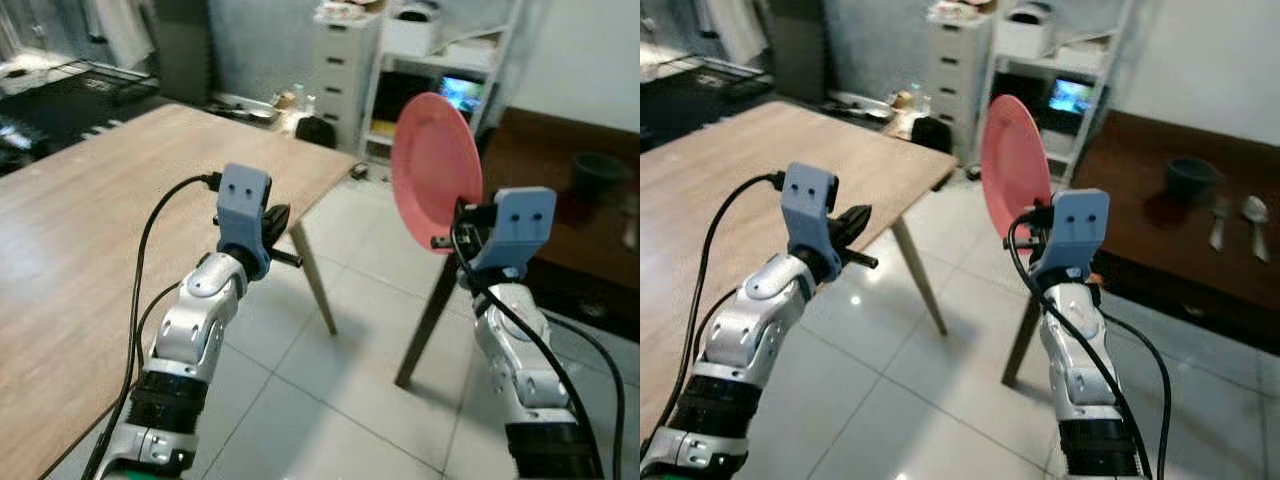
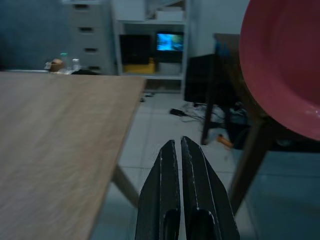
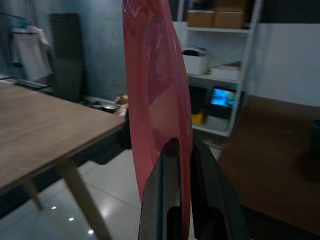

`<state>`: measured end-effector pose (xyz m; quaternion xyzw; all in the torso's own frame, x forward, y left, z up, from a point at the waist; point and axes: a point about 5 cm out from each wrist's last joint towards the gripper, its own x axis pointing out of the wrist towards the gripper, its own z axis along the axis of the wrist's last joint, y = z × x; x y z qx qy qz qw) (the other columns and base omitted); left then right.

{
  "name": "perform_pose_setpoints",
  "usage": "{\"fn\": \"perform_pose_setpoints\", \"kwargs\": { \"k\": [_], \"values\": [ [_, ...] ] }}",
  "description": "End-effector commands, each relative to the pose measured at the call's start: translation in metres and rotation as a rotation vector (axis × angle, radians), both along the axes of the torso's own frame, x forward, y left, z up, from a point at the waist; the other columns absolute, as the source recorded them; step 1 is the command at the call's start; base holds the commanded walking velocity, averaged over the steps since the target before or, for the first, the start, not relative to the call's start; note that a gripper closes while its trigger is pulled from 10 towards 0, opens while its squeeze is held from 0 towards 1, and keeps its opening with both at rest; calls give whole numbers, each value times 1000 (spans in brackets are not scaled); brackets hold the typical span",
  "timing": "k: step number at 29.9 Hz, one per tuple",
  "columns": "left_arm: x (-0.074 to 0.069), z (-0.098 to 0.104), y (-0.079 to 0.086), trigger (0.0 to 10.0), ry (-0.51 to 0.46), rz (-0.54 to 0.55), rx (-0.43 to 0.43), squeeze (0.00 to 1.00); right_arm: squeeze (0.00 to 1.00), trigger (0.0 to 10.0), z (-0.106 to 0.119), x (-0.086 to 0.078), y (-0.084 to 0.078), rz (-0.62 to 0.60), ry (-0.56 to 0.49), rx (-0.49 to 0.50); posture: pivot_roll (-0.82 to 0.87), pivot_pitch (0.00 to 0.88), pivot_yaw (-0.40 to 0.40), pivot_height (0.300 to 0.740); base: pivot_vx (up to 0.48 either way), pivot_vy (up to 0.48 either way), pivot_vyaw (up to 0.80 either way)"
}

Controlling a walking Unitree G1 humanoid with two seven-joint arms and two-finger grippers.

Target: Setting the table

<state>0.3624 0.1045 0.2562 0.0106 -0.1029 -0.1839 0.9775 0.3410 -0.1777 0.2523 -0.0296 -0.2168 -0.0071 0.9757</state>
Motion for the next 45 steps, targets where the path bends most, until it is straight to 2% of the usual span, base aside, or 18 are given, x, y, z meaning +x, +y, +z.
{"fn": "perform_pose_setpoints", "kwargs": {
  "k": [1, 17, 25, 30, 45],
  "values": [
    [0, -5, 3, 10000, 23, 7, -1, 0, 0, 10000, 2, -1, 1, 4, -9, 3, -50, 128, 74, 740, 0, 0, -800],
    [1, -3, -1, 10000, 29, -13, -14, 0, 0, 10000, 2, -1, 1, 0, -6, 6, -50, 124, 79, 740, 0, 0, -800],
    [-2, -1, -9, 10000, 30, -57, -8, 0, 0, 10000, 2, -1, 1, -1, -5, 9, -50, 121, 80, 740, 0, 0, 0],
    [-3, 3, -13, 10000, 10, -93, -2, 0, 0, 10000, 2, -1, 1, -2, -3, 8, -50, 123, 80, 740, 0, 0, -480],
    [-1, 3, -11, 10000, 14, -80, -6, 0, 0, 10000, 3, 0, 1, -9, 2, 11, -52, 132, 81, 740, 0, 0, -107]
  ]
}}
